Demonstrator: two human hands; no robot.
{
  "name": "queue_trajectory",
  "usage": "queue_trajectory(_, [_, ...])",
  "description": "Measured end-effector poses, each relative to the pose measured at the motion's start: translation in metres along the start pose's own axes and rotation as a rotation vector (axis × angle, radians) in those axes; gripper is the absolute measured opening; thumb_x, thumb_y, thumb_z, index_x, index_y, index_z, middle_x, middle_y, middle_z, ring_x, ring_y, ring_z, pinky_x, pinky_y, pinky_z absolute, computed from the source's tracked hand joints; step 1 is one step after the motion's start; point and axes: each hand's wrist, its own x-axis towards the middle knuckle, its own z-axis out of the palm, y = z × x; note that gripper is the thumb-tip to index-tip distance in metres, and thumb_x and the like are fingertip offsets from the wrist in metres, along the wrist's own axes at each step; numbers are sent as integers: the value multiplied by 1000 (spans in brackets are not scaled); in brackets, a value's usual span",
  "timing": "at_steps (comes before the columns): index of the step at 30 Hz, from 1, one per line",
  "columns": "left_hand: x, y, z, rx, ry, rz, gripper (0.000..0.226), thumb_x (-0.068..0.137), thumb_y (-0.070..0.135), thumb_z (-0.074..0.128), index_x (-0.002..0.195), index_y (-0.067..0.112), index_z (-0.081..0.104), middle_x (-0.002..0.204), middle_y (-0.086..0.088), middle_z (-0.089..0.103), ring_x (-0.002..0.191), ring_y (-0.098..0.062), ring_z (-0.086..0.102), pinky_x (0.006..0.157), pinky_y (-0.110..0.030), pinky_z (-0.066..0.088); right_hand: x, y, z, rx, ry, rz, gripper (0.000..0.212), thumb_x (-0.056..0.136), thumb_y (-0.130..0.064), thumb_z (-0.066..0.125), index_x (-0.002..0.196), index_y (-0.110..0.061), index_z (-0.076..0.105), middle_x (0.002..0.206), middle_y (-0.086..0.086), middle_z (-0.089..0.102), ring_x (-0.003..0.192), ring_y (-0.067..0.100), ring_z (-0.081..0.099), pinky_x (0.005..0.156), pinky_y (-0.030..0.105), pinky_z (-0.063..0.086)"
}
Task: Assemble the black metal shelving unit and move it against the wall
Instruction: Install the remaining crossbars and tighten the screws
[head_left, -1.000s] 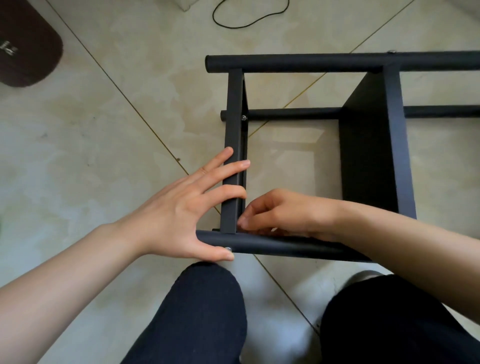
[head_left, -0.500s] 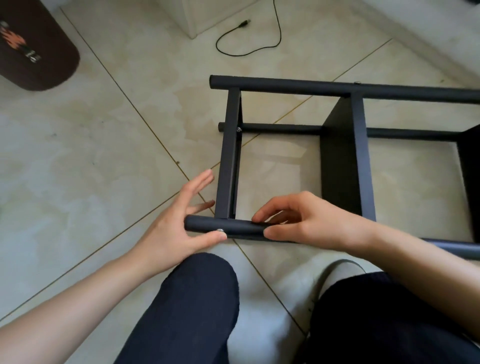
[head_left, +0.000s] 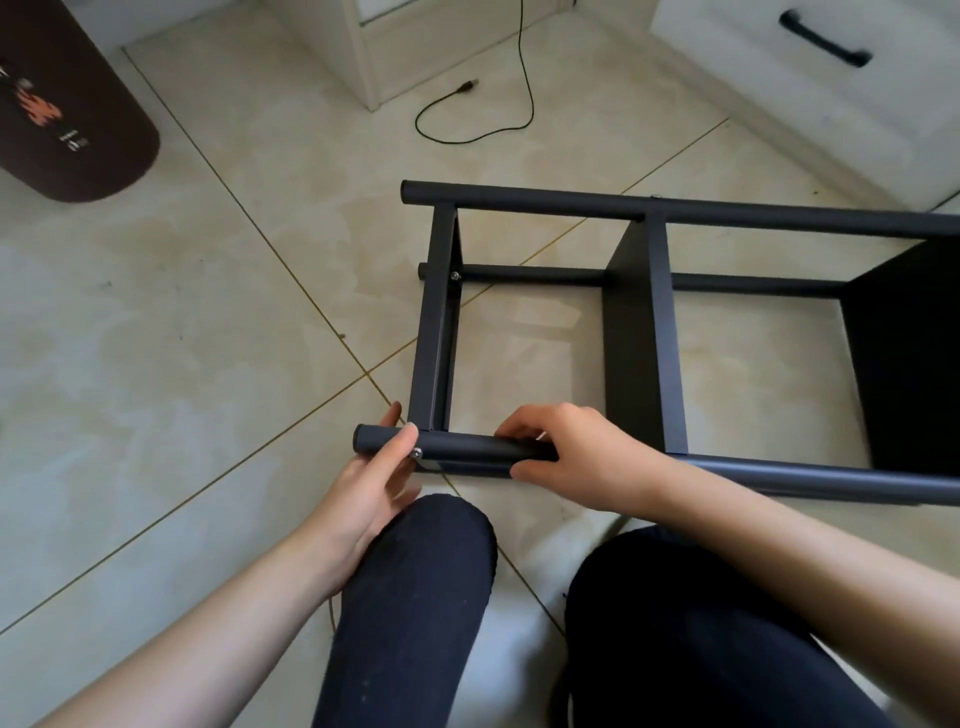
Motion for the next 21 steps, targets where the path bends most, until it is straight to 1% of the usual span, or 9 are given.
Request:
queue_trajectory(2, [0,1,5,-44,6,-9,75,78,50,62,149,39,43,145,2,57,140,-16,47,122,-43,27,0,0,0,-4,2,-8,31,93,-15,63,123,-21,63,113,-3,68,103,15,61,88,23,47])
queue_trajectory(4, [1,4,10,-36,8,13,74,81,54,59,151,39,40,147,7,53,138,-8,46,120,-35,29,-2,-1,-5,2,28,-13,32,93,-13,63,123,-21,64,114,-3,68,103,14,61,88,21,46])
queue_trajectory(6, [3,9,17,-37,25,43,65,90,51,56,151,37,41,139,12,57,123,3,55,105,-22,39,-2,-3,-12,26,62,-14,33,92,-12,65,123,-21,65,113,-3,69,101,13,61,91,23,47])
queue_trajectory(7, [4,12,19,-43,46,48,58,95,49,54,150,35,43,137,12,59,117,3,58,100,-21,40,-2,-5,-15,33,70,-15,33,91,-12,66,124,-21,66,114,-2,69,103,14,62,93,25,48])
queue_trajectory(11, [-4,32,29,-48,86,86,50,95,50,57,139,28,54,118,11,69,122,-9,57,109,-25,37,-9,-21,-28,57,77,-5,37,93,-11,65,128,-19,63,120,2,68,108,17,62,100,30,49])
queue_trajectory(12, [-9,40,32,-48,87,109,56,90,51,59,141,28,52,122,10,67,124,-10,56,114,-28,36,-13,-25,-33,63,90,-11,37,93,-11,65,129,-20,63,120,1,67,108,17,62,100,30,49])
queue_trajectory(14, [-19,59,37,-51,67,156,70,85,54,60,149,30,45,143,5,57,135,-13,50,121,-38,30,-20,-35,-44,60,132,-37,36,94,-12,64,129,-19,63,119,-1,67,108,15,61,98,27,47])
queue_trajectory(16, [-29,79,44,-49,49,204,65,92,51,57,152,34,40,152,5,47,140,-13,44,122,-43,25,-30,-46,-57,62,179,-59,35,95,-12,63,129,-19,63,115,-5,65,105,12,60,93,22,45])
queue_trajectory(21, [-56,127,69,-2,18,360,54,99,48,54,150,48,35,148,19,43,138,-6,41,123,-41,21,-56,-73,-88,81,291,-115,34,96,-14,62,129,-21,63,106,-13,60,97,3,56,79,8,39])
